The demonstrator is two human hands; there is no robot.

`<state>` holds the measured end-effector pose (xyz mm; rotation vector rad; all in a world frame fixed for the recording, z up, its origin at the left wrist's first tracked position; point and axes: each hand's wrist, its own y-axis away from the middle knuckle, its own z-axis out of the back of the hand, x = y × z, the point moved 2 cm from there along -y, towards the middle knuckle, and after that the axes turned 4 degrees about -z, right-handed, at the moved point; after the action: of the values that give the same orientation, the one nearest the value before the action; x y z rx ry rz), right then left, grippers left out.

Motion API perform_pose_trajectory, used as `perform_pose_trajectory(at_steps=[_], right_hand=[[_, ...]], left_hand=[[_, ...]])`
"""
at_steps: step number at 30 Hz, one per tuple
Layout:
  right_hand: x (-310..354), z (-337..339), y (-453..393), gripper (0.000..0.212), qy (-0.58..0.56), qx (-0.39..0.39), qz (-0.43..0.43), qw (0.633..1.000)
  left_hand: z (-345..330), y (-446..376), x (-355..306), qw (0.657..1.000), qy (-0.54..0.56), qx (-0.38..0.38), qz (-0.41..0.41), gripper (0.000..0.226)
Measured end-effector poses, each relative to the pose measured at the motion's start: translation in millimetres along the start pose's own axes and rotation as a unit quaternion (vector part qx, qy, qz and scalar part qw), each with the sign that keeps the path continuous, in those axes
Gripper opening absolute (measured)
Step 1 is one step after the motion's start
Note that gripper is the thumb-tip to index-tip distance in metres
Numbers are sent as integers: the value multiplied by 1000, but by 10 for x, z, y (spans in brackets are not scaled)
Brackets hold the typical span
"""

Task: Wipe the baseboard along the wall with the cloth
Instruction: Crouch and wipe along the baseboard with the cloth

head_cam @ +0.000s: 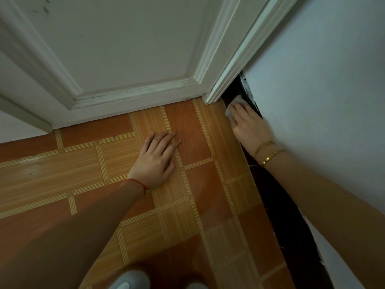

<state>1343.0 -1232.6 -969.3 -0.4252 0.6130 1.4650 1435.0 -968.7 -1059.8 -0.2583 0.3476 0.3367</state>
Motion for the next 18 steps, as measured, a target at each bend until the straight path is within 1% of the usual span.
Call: perform_pose_trajectory(at_steps=[3,6,8,11,15,18], right_hand=[[-31,-14,-301,35,13,-2,-17,1000],[-1,-87,-400,41,-7,-5,-33,999],[25,-121,-342,38,1,-25,-35,999],[45,-78,-156,26,3,-50,-31,998],[108,-24,275,23,-2,-27,-10,1000],[130,-20,565,22,-11,13,8,1000]], left_hand=[[-3,1,-1,1000,0,0,0,52],[-5,-2,3,1000,0,0,-1,52],[-5,-1,7,1000,2,1,-1,52],[-7,0,1,1000,-1,1,-1,52],[-8,-3,-3,1000,0,-5,-6,51],[-11,1,-5,1000,1,-6,-3,51]])
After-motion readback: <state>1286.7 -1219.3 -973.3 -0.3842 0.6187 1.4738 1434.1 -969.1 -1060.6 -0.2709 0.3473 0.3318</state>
